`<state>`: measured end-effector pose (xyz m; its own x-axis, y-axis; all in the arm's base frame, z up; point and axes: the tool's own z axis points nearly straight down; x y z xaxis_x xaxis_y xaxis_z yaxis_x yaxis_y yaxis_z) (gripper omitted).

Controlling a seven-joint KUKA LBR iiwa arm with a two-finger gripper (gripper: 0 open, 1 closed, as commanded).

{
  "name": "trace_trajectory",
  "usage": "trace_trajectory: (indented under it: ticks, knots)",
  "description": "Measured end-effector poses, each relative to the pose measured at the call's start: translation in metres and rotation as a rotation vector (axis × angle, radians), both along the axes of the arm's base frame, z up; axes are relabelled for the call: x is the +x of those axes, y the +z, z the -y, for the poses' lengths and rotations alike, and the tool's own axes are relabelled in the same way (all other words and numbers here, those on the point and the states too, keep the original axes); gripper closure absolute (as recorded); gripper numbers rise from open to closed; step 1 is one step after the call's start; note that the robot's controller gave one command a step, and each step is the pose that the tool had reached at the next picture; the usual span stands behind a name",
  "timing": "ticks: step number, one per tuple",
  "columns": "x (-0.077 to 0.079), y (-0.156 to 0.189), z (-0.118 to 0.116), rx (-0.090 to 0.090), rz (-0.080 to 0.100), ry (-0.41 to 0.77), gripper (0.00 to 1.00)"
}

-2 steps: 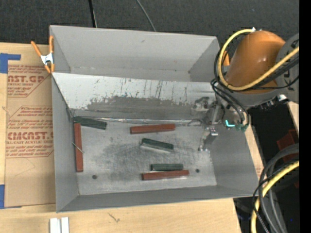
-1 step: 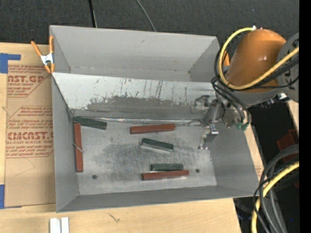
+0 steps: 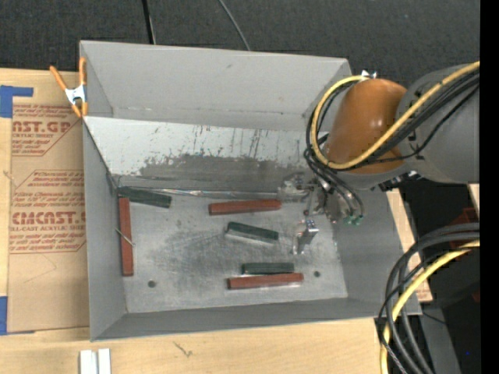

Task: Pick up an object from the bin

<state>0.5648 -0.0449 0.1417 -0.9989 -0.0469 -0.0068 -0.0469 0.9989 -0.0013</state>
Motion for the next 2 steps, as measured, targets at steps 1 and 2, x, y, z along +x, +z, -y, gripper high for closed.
trace_trajectory:
  ticks: [1,2]
  knots:
    - [-0.0108,-0.0678,-0.0126,-0.001,-0.004,-0.012,1.00]
    - [-0.0108,-0.0678,-0.0126,-0.001,-0.004,-0.012,1.00]
